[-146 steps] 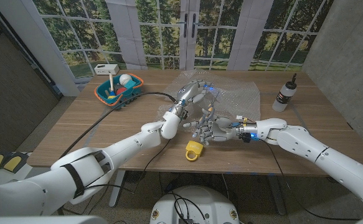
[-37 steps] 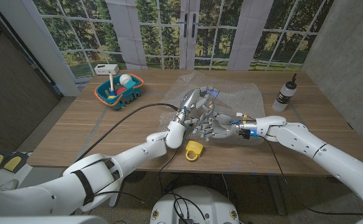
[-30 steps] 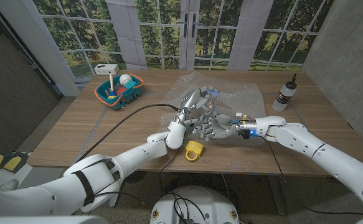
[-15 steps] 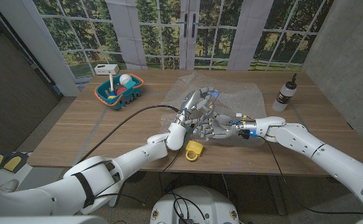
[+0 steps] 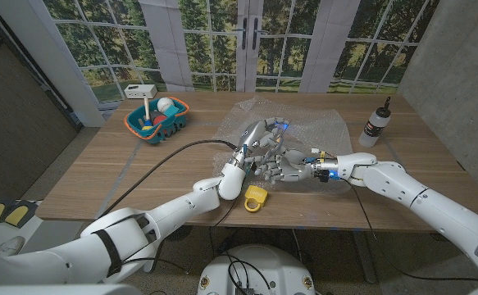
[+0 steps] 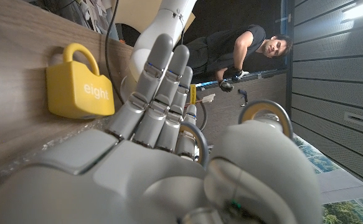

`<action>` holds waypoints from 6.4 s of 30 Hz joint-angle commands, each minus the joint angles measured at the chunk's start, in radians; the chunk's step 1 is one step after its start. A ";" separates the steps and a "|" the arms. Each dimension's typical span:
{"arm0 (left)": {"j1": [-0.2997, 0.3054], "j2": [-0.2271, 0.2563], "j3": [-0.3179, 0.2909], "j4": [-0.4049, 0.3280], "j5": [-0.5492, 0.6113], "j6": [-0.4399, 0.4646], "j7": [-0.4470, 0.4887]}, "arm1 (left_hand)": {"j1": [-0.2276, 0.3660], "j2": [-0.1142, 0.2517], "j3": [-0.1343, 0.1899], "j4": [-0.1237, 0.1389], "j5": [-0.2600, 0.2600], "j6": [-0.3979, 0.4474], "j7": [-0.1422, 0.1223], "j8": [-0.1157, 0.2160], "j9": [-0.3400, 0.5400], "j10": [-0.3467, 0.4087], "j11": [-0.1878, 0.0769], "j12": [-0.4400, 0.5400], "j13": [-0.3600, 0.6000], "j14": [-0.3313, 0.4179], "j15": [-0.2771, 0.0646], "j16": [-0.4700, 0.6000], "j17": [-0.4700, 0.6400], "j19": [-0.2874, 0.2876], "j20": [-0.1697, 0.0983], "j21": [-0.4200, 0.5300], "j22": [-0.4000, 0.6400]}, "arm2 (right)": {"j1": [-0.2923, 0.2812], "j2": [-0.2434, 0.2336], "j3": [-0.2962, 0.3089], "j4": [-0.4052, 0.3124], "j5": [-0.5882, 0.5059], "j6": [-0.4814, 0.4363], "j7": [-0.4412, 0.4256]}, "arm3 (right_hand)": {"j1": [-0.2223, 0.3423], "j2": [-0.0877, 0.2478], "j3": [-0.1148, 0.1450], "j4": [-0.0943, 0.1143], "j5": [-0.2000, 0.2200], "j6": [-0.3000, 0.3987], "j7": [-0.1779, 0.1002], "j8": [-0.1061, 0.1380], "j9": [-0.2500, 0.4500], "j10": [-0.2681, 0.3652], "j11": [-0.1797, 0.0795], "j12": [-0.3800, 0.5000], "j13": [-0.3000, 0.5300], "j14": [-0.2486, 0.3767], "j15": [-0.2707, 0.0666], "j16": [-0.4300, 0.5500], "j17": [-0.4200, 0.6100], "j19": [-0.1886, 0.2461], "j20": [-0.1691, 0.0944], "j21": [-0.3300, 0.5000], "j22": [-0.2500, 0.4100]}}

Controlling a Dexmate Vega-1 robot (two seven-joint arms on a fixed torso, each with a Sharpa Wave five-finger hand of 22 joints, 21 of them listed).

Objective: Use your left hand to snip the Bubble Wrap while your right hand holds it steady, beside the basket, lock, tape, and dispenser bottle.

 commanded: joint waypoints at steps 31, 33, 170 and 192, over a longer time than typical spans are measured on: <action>0.042 0.031 -0.038 -0.065 0.011 0.016 -0.005 | -0.024 0.000 0.010 -0.011 0.007 0.011 -0.007 -0.026 0.020 0.017 0.002 -0.029 0.026 0.002 -0.119 -0.004 0.004 -0.026 -0.105 0.037 -0.002 | -0.004 -0.013 0.007 0.006 -0.001 -0.017 -0.018 | 0.013 0.017 0.006 -0.008 0.000 0.073 0.064 0.006 0.003 0.069 -0.007 -0.007 0.006 -0.009 -0.049 0.005 0.002 0.009 -0.009 -0.009 0.004; 0.043 0.032 -0.037 -0.066 0.013 0.017 -0.005 | -0.025 0.000 0.010 -0.011 0.007 0.012 -0.008 -0.028 0.022 0.018 0.002 -0.031 0.028 0.003 -0.119 -0.004 0.004 -0.029 -0.104 0.039 -0.003 | -0.006 -0.014 0.009 0.003 -0.001 -0.016 -0.021 | 0.027 0.024 0.013 -0.014 0.001 0.081 0.066 0.009 0.003 0.072 -0.009 -0.008 0.006 -0.009 -0.053 0.005 0.002 0.010 -0.008 -0.009 0.005; 0.128 0.047 -0.089 -0.119 -0.031 0.028 0.001 | 0.028 0.000 0.050 0.058 0.051 -0.040 -0.013 0.013 0.379 -0.070 0.001 0.146 0.482 0.184 -0.112 0.135 0.457 -0.183 -0.122 0.461 0.043 | 0.067 -0.031 -0.029 -0.077 -0.034 -0.183 -0.174 | 0.522 0.191 0.542 -0.170 -0.110 0.417 0.006 0.115 0.200 0.194 -0.100 0.110 0.187 0.122 -0.093 -0.013 0.121 -0.083 -0.101 0.142 0.060; 0.165 0.068 -0.118 -0.200 -0.028 0.040 0.009 | -0.027 -0.005 0.084 0.021 -0.012 -0.006 -0.014 -0.047 0.284 -0.053 0.000 0.121 0.419 0.155 -0.115 0.024 0.453 -0.232 -0.107 0.507 0.000 | 0.050 -0.052 -0.017 -0.111 -0.017 -0.180 -0.185 | 0.515 0.183 0.575 -0.164 -0.116 0.416 0.006 0.117 0.232 0.190 -0.104 0.115 0.187 0.124 -0.094 -0.020 0.133 -0.088 -0.100 0.164 0.054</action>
